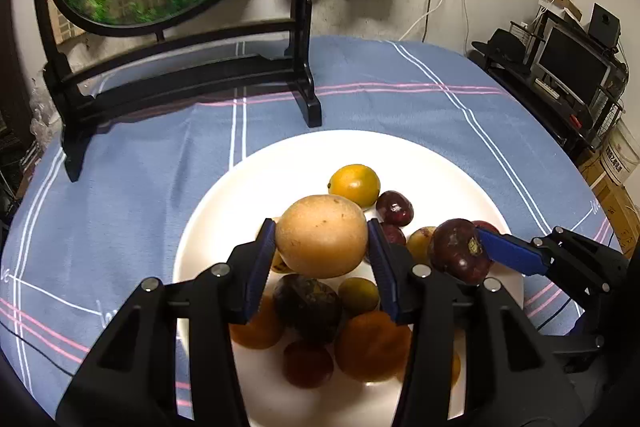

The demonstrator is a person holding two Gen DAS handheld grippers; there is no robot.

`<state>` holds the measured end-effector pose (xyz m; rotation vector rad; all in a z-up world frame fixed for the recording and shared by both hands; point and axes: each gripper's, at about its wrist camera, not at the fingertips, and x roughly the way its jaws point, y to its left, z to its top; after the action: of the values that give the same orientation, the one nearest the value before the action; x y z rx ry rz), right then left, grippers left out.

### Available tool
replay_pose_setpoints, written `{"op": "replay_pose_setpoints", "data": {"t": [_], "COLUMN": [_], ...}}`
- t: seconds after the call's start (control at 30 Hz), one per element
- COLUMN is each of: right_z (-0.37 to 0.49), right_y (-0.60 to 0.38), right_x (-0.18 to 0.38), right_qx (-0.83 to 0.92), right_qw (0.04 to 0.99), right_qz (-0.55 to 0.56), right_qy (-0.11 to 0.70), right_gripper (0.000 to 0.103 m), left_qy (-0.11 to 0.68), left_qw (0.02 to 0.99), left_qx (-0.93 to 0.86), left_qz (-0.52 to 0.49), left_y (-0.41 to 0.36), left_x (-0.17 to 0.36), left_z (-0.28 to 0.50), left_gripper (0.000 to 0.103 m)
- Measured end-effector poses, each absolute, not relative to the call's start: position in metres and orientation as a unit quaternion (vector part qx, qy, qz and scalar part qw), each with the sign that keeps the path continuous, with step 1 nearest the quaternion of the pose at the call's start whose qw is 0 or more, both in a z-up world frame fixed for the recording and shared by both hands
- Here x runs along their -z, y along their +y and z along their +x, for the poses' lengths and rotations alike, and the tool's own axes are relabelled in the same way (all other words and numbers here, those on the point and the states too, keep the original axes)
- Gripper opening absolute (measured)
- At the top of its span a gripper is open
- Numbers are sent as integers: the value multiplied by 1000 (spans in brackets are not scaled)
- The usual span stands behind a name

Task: Organize fruits
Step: 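Carry both fruits onto the white plate and open both tools, then withdraw both tools from the plate back over the remaining fruit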

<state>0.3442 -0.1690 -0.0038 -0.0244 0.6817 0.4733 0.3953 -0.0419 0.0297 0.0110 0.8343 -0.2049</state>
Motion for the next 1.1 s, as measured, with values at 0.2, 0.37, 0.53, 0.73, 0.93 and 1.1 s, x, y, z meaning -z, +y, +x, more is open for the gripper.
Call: {"op": "replay_pose_setpoints", "data": {"t": [0.2,0.37,0.53,0.73,0.93,1.1], "right_z": [349,350,338,300,246,214], "right_y": [-168,-168,-178,-191,-190,-186], "right_x": [12,14,2,-11,1,16], "right_qx": [-228,-236,-235,-243,-257,-256], "right_qw": [914,910,912,907,897,892], "right_qz": [-16,-14,-2,21,5,-21], "right_qy": [335,339,335,344,360,371], "right_gripper": [42,50,53,54,53,53], "left_qy": [413,408,373,340,348,355], "left_qw": [906,908,925,940,936,933], "left_qx": [97,91,68,30,14,16], "left_qz": [0,7,9,-29,-48,-63], "left_y": [-39,-39,-28,14,42,49], "left_x": [-20,-20,-46,-76,-55,-28], "left_z": [405,405,384,323,246,207], "left_gripper": [47,49,80,99,99,99]}}
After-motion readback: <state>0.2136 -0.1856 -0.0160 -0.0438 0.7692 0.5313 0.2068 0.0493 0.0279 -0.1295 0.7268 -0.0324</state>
